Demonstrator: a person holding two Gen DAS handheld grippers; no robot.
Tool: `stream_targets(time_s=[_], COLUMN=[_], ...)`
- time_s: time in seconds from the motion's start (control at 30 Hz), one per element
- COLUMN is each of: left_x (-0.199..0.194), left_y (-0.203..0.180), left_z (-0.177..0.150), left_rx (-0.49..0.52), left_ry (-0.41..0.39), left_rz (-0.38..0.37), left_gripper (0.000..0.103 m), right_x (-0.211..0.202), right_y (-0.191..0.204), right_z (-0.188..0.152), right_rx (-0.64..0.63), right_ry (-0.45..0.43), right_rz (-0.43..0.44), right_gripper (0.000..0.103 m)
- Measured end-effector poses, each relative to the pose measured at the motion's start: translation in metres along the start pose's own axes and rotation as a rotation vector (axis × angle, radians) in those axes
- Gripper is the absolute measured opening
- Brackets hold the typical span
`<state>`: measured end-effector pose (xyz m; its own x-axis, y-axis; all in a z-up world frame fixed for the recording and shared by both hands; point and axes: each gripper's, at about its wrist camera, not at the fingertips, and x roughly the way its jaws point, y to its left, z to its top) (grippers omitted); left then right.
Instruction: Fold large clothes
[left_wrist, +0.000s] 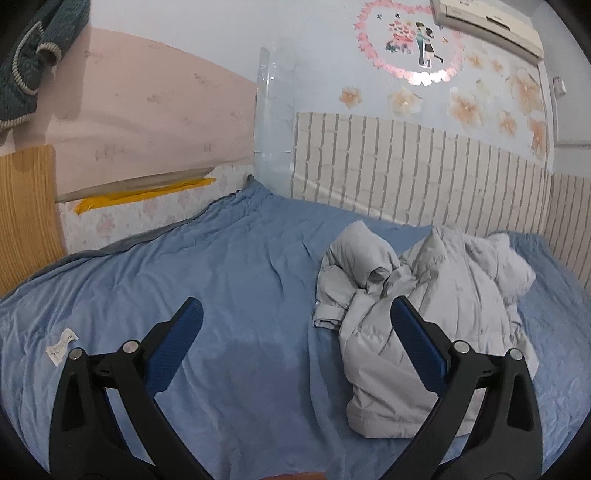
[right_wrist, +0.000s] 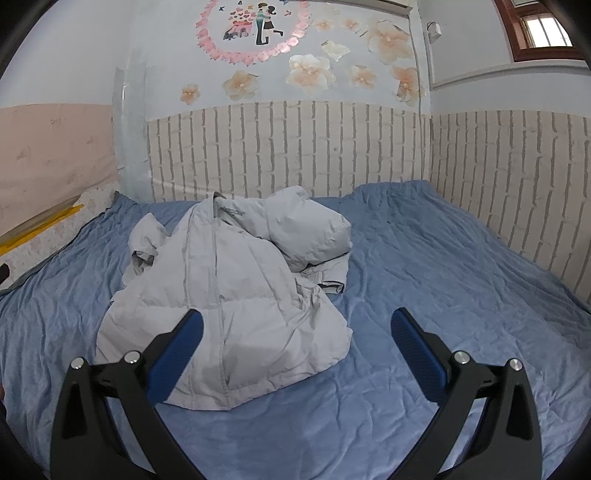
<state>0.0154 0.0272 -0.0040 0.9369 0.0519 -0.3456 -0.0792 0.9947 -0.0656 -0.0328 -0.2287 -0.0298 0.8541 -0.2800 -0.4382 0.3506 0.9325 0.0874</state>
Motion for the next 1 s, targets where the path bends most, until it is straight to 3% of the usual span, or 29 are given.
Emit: stream_targets(time_s=[0.23,1.0], left_x=[-0.0057,-0.0039], left_y=[0.0012,-0.0028], left_z=[-0.0007,-0.0059], left_rx=[-0.009,0.023], left_ry=[-0.027,-0.013], left_rz=[-0.003,-0.025], left_gripper=[0.1,0.1], right_x=[0.0046,0.009], right_y=[-0.0012,0.0027], right_z=[-0.0026,-0.0079], right_rx=[-0.001,-0.014], right_ry=[0.011,0.017], right_rz=[-0.003,-0.001], right_gripper=[0.101,0.101])
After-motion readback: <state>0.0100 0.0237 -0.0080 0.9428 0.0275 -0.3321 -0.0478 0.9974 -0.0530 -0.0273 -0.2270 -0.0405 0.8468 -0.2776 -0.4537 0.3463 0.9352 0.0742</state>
